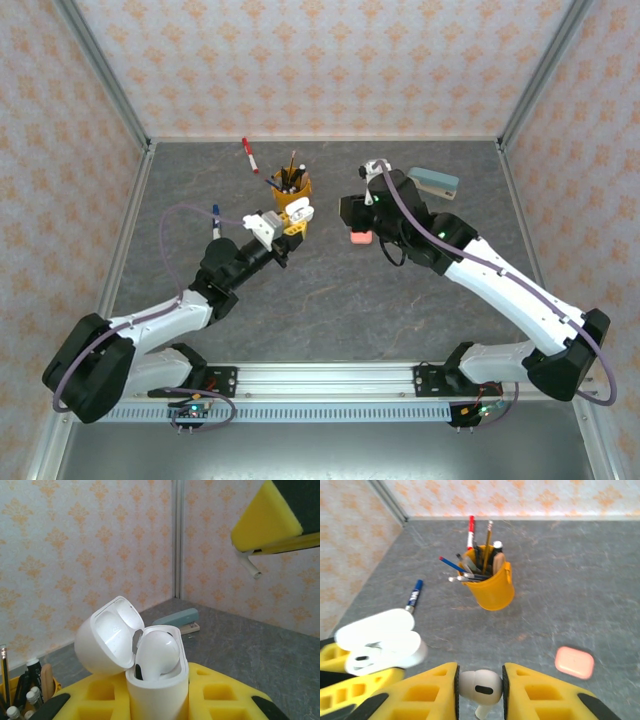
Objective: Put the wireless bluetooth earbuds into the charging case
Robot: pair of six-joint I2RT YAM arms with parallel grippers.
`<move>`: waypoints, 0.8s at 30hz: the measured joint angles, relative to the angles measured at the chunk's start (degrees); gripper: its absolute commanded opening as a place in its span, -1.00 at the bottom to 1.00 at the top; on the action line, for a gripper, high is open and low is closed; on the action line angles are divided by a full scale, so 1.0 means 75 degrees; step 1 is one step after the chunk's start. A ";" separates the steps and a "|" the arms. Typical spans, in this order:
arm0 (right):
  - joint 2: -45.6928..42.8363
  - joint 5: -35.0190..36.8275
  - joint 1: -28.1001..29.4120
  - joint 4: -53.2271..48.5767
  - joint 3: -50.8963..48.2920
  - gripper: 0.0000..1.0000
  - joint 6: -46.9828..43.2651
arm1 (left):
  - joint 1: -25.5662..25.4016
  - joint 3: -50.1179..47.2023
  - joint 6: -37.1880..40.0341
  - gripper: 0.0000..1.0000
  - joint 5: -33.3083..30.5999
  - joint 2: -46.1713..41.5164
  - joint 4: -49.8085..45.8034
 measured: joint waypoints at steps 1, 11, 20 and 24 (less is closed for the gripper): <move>0.0000 -0.0099 0.0003 0.0076 0.0029 -0.47 -0.0064 | -0.0017 0.0067 0.0003 -1.00 0.0026 0.0058 0.0000; 0.0111 -0.0682 0.0035 0.0723 0.0061 -0.47 -0.0344 | -0.0160 0.0449 0.0026 -1.00 0.0192 0.0510 0.0003; 0.0391 -0.0804 0.0184 0.1142 0.0061 -0.47 -0.0539 | -0.0259 0.0618 0.0026 -1.00 0.0213 0.0621 0.0009; 0.0428 -0.0691 0.0256 0.1411 0.0017 -0.47 -0.0705 | -0.0259 0.0621 0.0026 -1.00 0.0213 0.0632 0.0009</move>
